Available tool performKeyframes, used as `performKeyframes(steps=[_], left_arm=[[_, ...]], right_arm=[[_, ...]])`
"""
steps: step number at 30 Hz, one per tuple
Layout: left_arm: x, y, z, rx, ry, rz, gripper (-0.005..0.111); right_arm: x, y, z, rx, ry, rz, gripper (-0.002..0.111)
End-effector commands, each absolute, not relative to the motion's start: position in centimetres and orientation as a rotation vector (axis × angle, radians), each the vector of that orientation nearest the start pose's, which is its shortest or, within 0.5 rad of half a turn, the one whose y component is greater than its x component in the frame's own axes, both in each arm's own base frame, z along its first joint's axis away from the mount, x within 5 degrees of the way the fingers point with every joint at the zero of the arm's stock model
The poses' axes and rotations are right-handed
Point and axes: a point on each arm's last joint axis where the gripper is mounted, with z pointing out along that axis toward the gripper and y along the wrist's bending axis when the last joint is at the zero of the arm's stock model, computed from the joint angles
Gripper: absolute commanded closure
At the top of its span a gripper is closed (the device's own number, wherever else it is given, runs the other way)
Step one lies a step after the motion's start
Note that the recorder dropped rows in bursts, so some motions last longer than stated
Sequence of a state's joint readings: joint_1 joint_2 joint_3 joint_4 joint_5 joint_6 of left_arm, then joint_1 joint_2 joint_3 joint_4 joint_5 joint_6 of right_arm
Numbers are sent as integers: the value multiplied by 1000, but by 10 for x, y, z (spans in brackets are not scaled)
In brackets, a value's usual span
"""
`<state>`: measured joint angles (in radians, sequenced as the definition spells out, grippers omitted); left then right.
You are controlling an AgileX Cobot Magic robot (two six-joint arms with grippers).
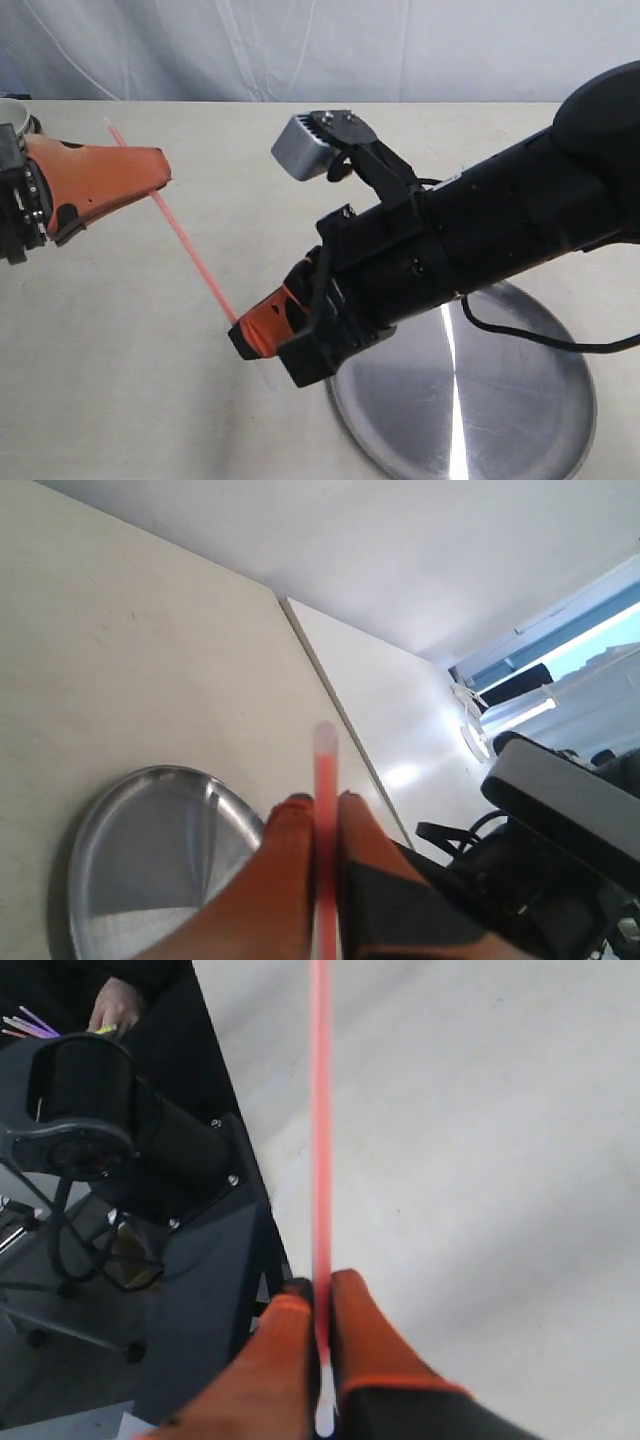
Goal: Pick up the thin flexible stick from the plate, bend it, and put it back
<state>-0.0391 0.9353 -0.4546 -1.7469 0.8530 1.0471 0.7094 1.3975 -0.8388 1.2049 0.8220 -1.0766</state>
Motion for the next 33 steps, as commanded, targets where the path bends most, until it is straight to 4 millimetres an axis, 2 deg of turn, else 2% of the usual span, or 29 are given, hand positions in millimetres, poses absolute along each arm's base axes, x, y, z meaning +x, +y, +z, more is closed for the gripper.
performKeyframes(steps=[1, 4, 6, 10, 14, 21, 26, 30, 33], left_arm=[[162, -73, 285, -49, 1902, -1288, 106], [162, -73, 284, -53, 1903, -1280, 106], [164, -72, 283, -72, 1906, -1257, 106], [165, -71, 284, -78, 1904, -1244, 106], [168, -71, 295, -59, 1874, -1238, 106], [173, -72, 294, -62, 1888, -1249, 106], [174, -72, 294, -60, 1886, -1249, 106], [173, -72, 295, -59, 1886, -1251, 106], [173, -72, 295, -59, 1886, -1251, 106]], right_arm=[[168, 223, 271, -1125, 2093, 1196, 103], [169, 223, 271, -1133, 2081, 1178, 77], [173, 223, 270, -1101, 2081, 1141, 52], [179, 222, 270, -1051, 2080, 1085, 62], [179, 222, 270, -1050, 2080, 1080, 51], [180, 226, 270, -1011, 2078, 1138, 51], [178, 238, 262, -1053, 2082, 1156, 51], [182, 250, 265, -1080, 2055, 1156, 52], [186, 257, 269, -1077, 2036, 1148, 61]])
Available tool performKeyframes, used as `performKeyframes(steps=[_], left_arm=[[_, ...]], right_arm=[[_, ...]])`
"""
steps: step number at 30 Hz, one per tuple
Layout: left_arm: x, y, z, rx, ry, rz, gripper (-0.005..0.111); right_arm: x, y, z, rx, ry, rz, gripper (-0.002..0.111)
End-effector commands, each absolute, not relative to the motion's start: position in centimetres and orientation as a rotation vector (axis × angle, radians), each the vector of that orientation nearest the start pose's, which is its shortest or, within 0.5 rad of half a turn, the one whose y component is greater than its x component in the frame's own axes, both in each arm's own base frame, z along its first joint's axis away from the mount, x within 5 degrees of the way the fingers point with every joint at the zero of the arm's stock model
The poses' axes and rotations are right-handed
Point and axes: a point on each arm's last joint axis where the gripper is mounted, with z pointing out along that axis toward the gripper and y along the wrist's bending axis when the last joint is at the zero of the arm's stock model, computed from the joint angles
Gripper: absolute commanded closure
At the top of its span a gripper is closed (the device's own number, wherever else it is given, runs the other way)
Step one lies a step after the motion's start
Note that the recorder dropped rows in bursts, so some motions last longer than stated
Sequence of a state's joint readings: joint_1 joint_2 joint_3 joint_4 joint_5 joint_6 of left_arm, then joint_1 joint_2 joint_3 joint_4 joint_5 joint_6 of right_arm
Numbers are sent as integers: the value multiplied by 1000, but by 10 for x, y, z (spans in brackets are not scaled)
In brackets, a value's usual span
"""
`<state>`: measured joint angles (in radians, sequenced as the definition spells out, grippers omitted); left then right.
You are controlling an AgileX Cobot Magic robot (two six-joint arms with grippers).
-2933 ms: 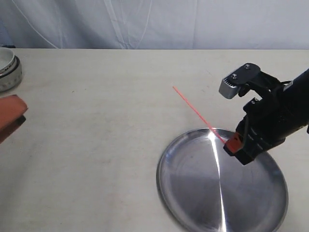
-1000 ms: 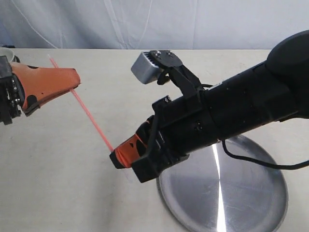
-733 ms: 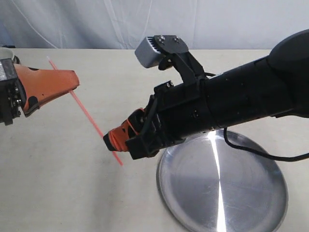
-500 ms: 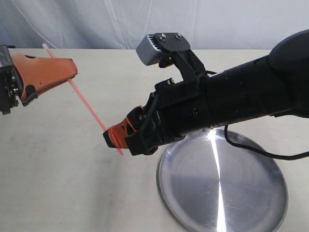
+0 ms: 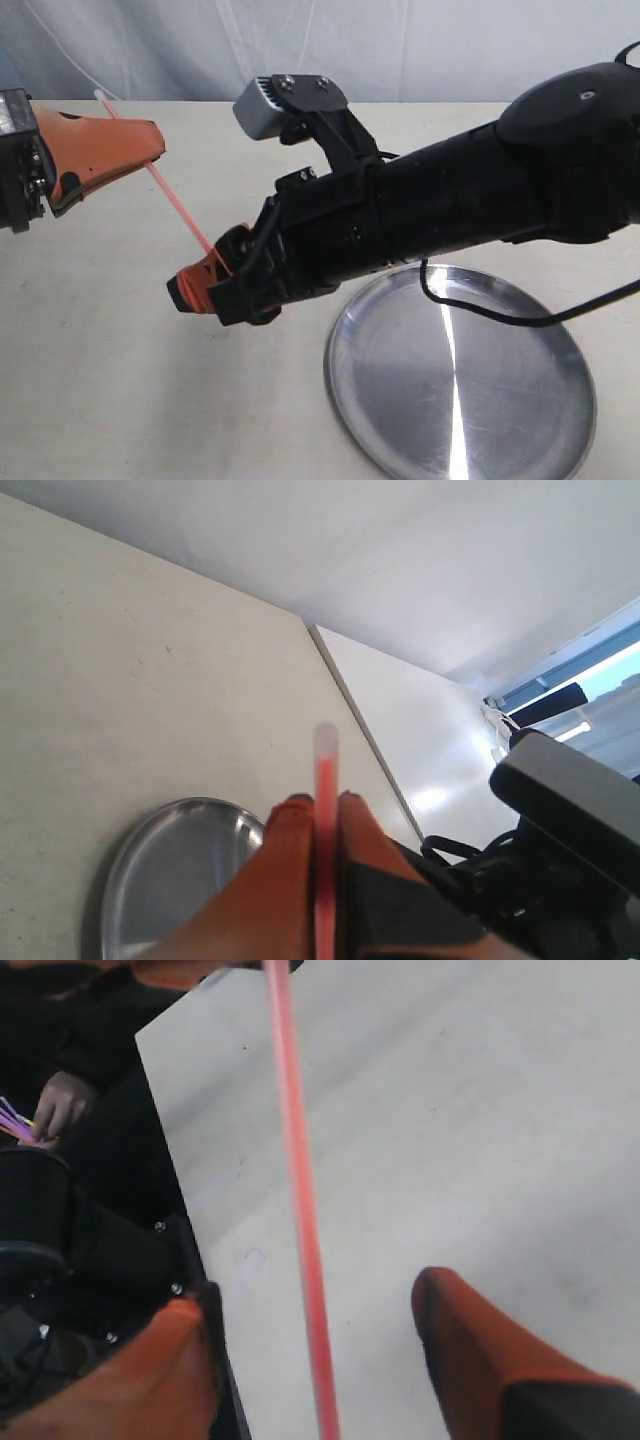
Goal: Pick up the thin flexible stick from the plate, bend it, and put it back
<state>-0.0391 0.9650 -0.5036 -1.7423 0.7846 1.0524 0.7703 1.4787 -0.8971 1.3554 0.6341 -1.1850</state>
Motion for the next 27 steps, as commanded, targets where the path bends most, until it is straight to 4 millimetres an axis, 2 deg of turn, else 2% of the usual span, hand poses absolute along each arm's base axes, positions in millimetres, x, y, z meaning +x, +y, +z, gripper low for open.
performKeyframes(steps=[1, 3, 4, 6, 21, 27], left_arm=[[173, -72, 295, -59, 1886, -1251, 106], [174, -72, 294, -64, 1886, -1245, 106], [174, -71, 294, -65, 1887, -1243, 106], [174, -71, 294, -53, 1884, -1232, 106], [173, -72, 295, -36, 1881, -1234, 106], [171, -85, 291, 7, 1918, -1244, 106]], right_arm=[[187, 258, 271, -1077, 2030, 1149, 71], [188, 258, 271, -1083, 2029, 1141, 86], [190, 258, 270, -1070, 2032, 1124, 97], [193, 258, 270, -1038, 2041, 1101, 109], [211, 254, 273, -730, 2089, 1024, 109], [214, 254, 274, -659, 2096, 1023, 109]])
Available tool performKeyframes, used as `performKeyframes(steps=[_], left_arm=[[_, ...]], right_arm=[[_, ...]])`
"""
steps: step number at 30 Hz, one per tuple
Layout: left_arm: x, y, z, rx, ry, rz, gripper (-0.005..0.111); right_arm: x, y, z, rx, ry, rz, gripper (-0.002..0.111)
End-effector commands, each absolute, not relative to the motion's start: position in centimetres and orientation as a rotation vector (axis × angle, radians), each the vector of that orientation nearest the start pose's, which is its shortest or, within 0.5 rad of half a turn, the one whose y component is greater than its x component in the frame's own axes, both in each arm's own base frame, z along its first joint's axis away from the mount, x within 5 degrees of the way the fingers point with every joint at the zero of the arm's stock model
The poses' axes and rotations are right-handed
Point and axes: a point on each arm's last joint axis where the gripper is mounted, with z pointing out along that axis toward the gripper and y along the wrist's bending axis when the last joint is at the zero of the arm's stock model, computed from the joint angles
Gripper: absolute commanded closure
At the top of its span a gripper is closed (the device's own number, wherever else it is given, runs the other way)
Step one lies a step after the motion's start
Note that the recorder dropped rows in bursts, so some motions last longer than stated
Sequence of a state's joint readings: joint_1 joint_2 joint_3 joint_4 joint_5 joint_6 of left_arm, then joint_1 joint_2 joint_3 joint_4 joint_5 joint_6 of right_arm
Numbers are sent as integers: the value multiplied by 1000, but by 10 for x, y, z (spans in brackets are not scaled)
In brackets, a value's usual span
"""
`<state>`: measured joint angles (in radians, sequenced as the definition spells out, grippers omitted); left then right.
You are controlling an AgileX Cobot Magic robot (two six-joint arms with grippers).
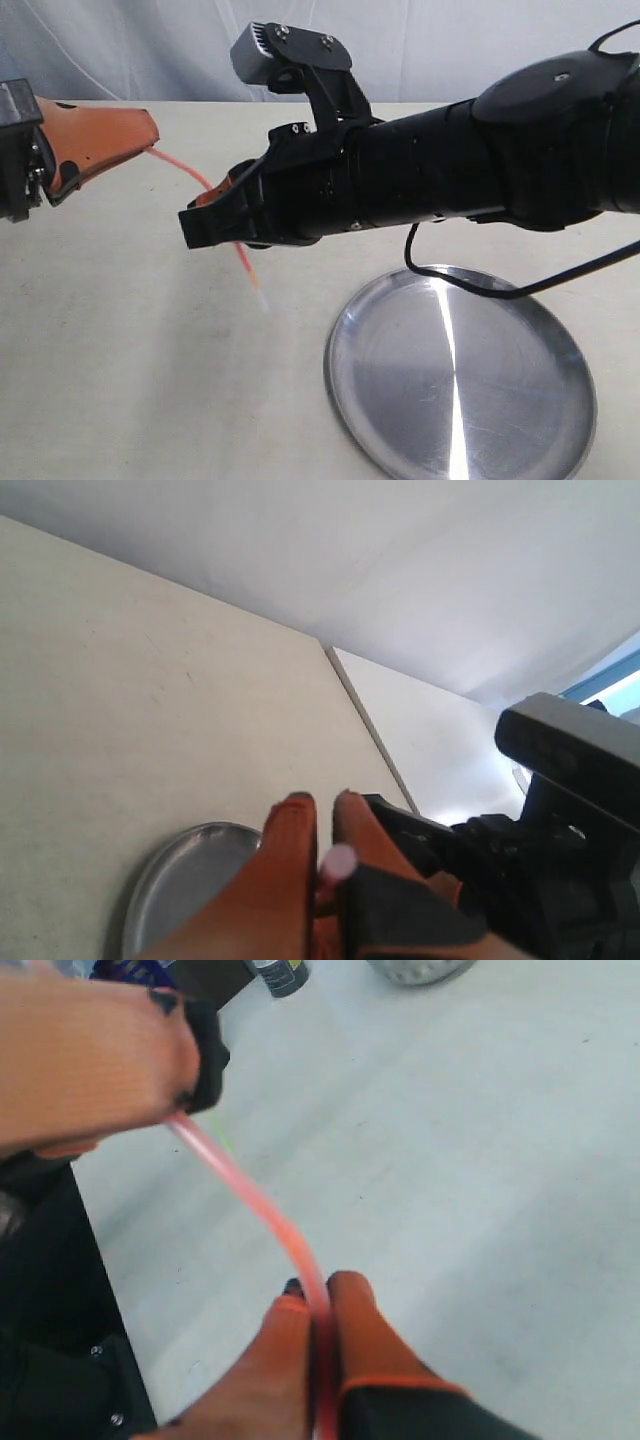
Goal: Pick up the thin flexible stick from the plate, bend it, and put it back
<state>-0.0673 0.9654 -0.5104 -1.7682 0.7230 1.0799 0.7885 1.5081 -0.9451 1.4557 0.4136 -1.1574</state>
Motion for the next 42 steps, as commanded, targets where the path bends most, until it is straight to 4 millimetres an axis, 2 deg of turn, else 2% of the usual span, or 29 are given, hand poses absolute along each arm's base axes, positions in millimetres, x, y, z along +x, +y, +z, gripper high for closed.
performKeyframes(steps=[1, 11, 19, 27, 35, 42], left_arm=[[172, -86, 290, -3, 1927, -1221, 106], [172, -95, 284, -18, 1972, -1136, 106], [176, -108, 273, 17, 2043, -1168, 106], [182, -116, 286, 62, 2015, -1141, 106], [189, -125, 275, 72, 2075, -1130, 106], [191, -126, 277, 84, 2068, -1125, 106]], right_arm=[[215, 253, 274, -655, 2096, 1018, 109], [220, 245, 284, -541, 2067, 944, 109], [222, 243, 284, -517, 2064, 918, 109], [224, 241, 286, -444, 2071, 915, 109], [224, 239, 290, -431, 2059, 907, 109], [225, 238, 290, -418, 2057, 896, 109]])
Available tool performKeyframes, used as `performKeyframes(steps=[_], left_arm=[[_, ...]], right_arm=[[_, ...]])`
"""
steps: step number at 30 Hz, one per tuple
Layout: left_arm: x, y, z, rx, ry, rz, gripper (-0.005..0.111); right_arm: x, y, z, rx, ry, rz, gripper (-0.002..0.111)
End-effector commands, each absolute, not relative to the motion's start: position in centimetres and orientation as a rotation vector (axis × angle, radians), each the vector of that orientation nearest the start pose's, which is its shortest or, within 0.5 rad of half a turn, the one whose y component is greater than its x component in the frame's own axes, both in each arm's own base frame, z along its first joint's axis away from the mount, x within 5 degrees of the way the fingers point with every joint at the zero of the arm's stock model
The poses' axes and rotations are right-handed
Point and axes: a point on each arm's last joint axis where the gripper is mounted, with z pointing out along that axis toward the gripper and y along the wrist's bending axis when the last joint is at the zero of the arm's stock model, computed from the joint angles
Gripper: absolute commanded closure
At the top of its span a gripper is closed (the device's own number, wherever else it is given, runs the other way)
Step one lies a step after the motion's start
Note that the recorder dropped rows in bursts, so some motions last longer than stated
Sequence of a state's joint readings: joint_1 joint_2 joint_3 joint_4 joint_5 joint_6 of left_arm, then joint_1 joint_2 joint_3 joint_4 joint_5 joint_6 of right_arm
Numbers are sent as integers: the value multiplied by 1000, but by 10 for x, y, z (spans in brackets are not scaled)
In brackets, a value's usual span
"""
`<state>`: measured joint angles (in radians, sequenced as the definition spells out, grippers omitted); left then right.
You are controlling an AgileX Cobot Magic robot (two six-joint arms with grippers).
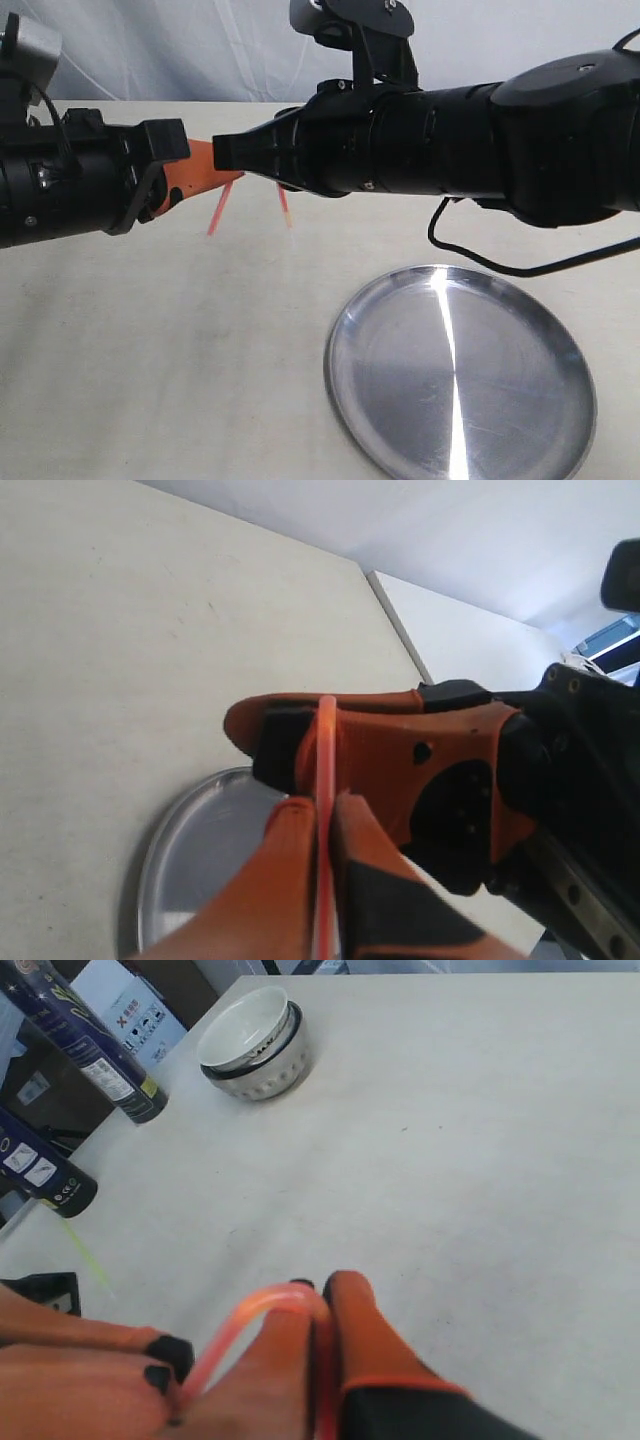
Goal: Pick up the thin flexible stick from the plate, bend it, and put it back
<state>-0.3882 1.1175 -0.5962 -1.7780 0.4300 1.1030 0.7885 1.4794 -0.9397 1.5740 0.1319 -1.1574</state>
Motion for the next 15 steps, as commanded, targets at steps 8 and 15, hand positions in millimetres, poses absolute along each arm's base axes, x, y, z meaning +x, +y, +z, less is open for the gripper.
performKeyframes(steps=[8, 15], left_arm=[[189, -130, 277, 112, 2068, -1136, 106], [186, -135, 276, 133, 2075, -1139, 106]], right_arm=[[225, 238, 290, -395, 2063, 910, 109], [223, 239, 292, -381, 2066, 952, 109]])
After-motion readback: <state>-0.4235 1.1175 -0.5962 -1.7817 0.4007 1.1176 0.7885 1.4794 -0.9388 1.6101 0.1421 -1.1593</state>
